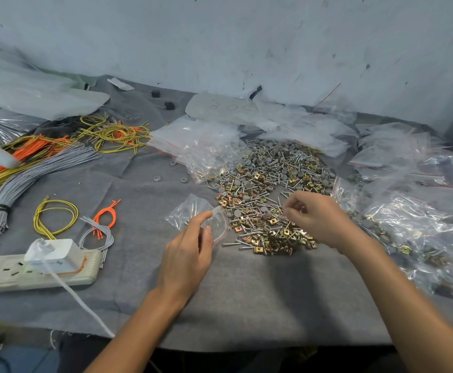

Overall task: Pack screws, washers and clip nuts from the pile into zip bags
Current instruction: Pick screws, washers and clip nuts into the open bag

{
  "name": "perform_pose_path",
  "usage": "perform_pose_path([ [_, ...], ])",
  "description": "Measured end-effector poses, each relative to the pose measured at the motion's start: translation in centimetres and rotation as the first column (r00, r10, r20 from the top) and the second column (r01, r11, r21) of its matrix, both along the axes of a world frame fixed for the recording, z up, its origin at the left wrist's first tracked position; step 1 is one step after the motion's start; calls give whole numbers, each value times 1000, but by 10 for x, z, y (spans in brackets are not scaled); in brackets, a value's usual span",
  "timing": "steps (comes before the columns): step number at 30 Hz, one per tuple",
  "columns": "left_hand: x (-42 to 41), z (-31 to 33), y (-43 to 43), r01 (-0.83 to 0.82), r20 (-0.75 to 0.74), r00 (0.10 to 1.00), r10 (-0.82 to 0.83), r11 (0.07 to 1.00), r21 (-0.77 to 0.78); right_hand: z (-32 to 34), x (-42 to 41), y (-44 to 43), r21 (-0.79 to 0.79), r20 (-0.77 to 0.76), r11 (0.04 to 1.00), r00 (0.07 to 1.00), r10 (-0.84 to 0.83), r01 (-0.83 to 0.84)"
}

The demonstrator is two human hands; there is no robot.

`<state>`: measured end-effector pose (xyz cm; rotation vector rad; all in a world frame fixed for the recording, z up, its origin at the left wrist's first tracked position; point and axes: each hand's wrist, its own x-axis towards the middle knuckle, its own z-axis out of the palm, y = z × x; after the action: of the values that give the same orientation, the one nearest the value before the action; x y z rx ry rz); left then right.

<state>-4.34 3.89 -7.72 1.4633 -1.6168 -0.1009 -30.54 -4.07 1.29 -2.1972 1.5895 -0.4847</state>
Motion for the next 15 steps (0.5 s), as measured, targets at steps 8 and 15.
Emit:
perform_pose_path([
  [8,-1,0,1,0,-57,998,1,1000,16,-23,61,26,141,621,986,783,-22,-84],
  [15,1,-4,1,13,-83,997,-12,1000,12,-51,121,23,139,404,989,914,-20,-40],
])
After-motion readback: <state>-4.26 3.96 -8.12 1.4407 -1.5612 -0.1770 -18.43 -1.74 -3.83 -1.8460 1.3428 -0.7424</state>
